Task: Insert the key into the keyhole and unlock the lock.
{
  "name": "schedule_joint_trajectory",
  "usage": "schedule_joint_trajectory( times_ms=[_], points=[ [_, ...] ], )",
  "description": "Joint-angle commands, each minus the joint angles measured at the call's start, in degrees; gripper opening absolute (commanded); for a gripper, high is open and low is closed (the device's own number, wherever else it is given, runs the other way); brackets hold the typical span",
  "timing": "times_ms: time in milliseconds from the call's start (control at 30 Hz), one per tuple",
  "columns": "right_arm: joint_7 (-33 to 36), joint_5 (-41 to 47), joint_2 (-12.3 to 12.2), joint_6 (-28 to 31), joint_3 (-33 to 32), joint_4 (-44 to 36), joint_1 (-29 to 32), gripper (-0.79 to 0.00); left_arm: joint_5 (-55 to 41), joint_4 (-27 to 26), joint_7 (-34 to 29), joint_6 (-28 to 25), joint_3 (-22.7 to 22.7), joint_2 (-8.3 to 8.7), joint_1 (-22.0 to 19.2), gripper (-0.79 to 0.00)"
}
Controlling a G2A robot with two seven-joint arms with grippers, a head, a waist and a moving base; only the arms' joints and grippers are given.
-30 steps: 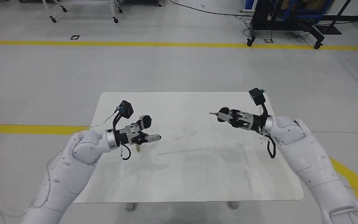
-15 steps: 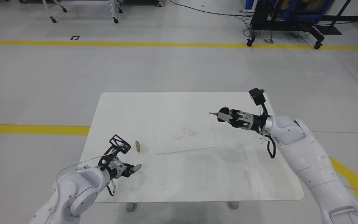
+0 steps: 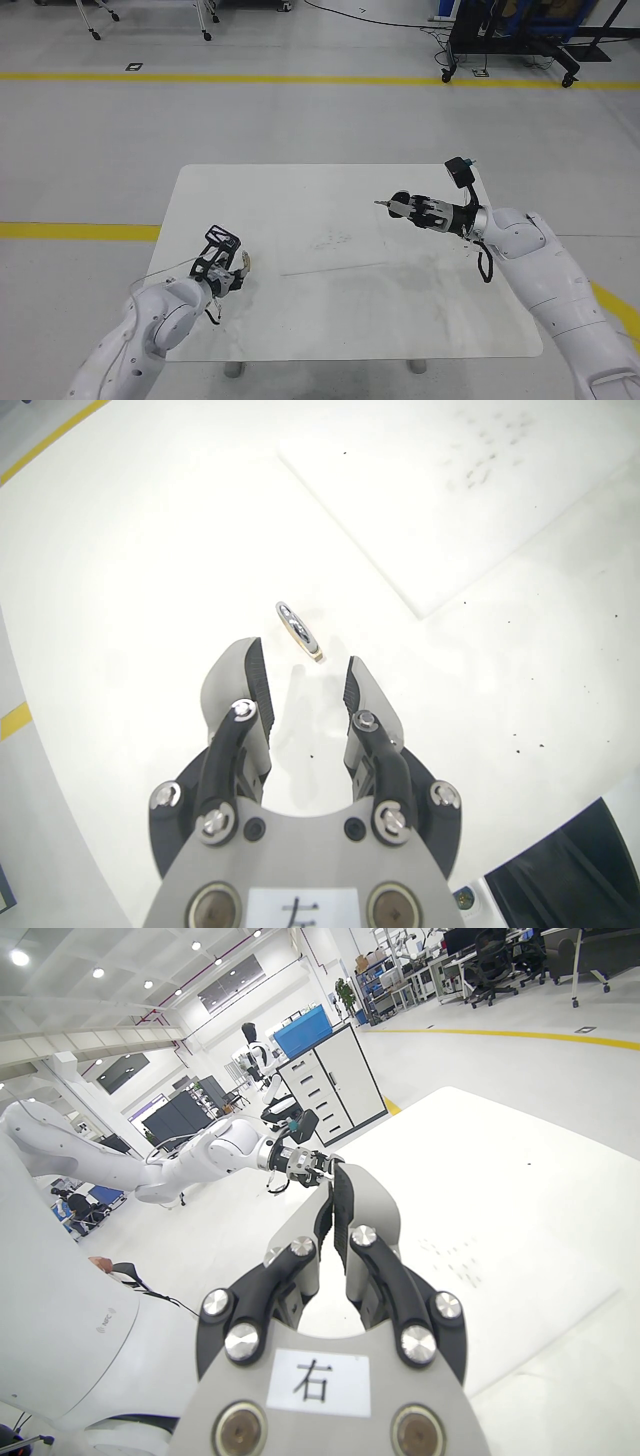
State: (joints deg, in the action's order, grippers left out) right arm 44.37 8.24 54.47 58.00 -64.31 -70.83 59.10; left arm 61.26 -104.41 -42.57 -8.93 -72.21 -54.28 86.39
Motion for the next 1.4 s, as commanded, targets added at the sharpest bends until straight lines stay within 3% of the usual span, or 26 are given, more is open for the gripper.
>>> schedule_joint_trajectory(
  times_ms=[0,533,567,633,700,833,1133,1233,1367],
  points=[
    [0.0,0.0,0.0,0.0,0.0,0.0,0.0,-0.785,0.01,0.39,-0.13,0.27,0.58,-0.18,-0.71,-0.483],
    [0.0,0.0,0.0,0.0,0.0,0.0,0.0,-0.785,0.77,5.5,-1.39,4.11,5.75,-1.96,-6.08,-0.56],
    [0.0,0.0,0.0,0.0,0.0,0.0,0.0,-0.785,0.91,5.61,-1.42,4.2,5.84,-2.02,-6.19,-0.579],
    [0.0,0.0,0.0,0.0,0.0,0.0,0.0,-0.785,1.03,5.69,-1.41,4.31,5.86,-2.12,-6.23,-0.705],
    [0.0,0.0,0.0,0.0,0.0,0.0,0.0,-0.785,1.28,5.7,-1.34,4.53,5.66,-2.16,-6.15,-0.748],
    [0.0,0.0,0.0,0.0,0.0,0.0,0.0,-0.785,1.67,5.54,-1.65,4.64,5.62,-2.28,-6.02,-0.711],
    [0.0,0.0,0.0,0.0,0.0,0.0,0.0,-0.785,2.36,5.75,-2.76,5.05,6.51,-2.84,-7.48,-0.468],
    [0.0,0.0,0.0,0.0,0.0,0.0,0.0,-0.785,2.41,6.06,-3.14,5.06,6.83,-3.04,-8.11,-0.477],
    [0.0,0.0,0.0,0.0,0.0,0.0,0.0,-0.785,2.64,6.67,-4.2,5.12,7.17,-3.26,-8.79,-0.61]
  ],
)
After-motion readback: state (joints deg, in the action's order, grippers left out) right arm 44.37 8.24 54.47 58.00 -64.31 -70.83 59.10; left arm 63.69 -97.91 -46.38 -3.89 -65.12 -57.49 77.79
